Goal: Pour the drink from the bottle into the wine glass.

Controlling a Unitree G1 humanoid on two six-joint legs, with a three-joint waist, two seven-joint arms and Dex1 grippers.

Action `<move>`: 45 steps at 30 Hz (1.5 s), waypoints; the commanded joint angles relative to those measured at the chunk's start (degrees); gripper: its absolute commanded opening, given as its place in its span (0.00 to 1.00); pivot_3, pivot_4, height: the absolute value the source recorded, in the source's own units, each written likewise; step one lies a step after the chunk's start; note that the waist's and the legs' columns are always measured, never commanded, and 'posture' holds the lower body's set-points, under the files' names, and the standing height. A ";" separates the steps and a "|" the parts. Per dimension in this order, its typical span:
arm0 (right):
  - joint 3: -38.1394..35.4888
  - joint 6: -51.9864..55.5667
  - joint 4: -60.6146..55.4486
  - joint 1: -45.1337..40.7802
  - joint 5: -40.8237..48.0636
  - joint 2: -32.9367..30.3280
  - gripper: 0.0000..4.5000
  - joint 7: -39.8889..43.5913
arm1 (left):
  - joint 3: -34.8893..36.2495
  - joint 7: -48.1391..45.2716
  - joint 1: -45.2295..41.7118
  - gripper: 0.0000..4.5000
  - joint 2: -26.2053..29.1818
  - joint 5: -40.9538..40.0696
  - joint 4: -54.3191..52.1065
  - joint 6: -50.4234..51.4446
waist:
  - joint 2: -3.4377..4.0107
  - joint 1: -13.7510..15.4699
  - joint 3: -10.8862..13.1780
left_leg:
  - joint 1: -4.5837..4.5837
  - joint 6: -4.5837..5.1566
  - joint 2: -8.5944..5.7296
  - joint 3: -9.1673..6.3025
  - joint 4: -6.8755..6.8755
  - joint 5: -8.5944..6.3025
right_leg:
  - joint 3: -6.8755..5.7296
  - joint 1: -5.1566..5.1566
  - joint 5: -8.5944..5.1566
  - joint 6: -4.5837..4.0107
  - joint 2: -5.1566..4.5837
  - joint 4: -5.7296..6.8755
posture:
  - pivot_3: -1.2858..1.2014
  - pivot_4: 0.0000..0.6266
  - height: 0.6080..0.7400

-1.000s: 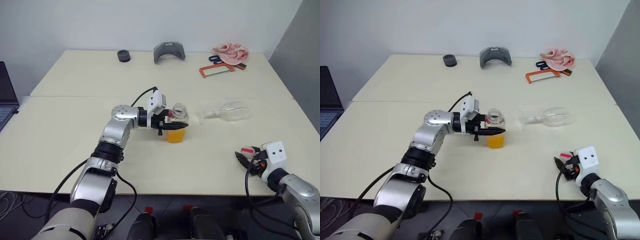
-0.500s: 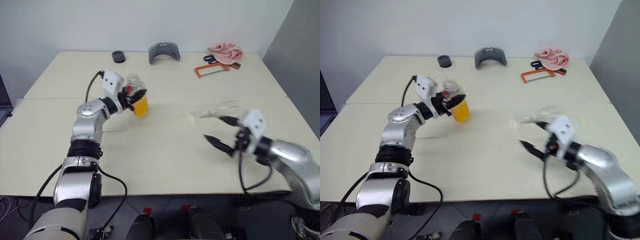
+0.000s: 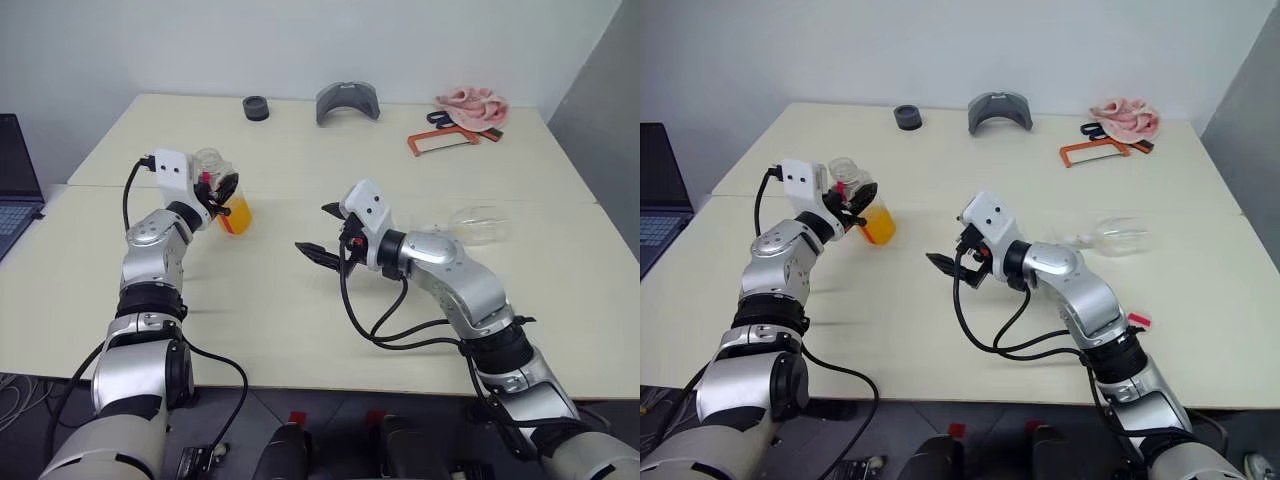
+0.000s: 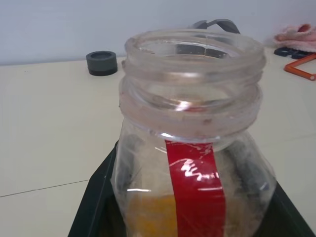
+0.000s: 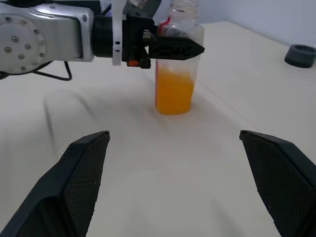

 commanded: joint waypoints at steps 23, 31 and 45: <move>-1.18 2.36 -8.97 8.18 -1.18 -2.90 1.00 1.48 | -0.75 5.01 9.75 0.99 -0.86 2.54 -4.74 -6.49 | 0.01 -0.47 -0.01 | 0.02 0.03 0.13 0.01 -0.03 -0.02 | 0.03 -0.05 0.00 -0.01 0.12 0.06 | 0.52 0.24 1.00; -2.16 2.92 -13.79 14.12 -0.88 -7.61 1.00 1.97 | -1.00 7.50 16.64 0.99 -1.75 3.11 -12.11 -5.72 | 0.01 -0.39 -0.02 | 0.03 0.08 0.15 0.04 -0.04 -0.04 | 0.05 -0.04 0.00 0.00 0.13 0.04 | 0.52 0.24 1.00; -16.95 17.82 -29.48 32.79 11.59 -7.62 1.00 -4.57 | -3.73 -6.43 34.31 0.99 3.31 -0.56 -35.45 4.18 | 0.00 -0.25 -0.02 | 0.08 0.23 0.29 0.07 -0.06 -0.14 | 0.09 0.08 0.00 -0.01 0.17 -0.01 | 0.52 0.24 1.00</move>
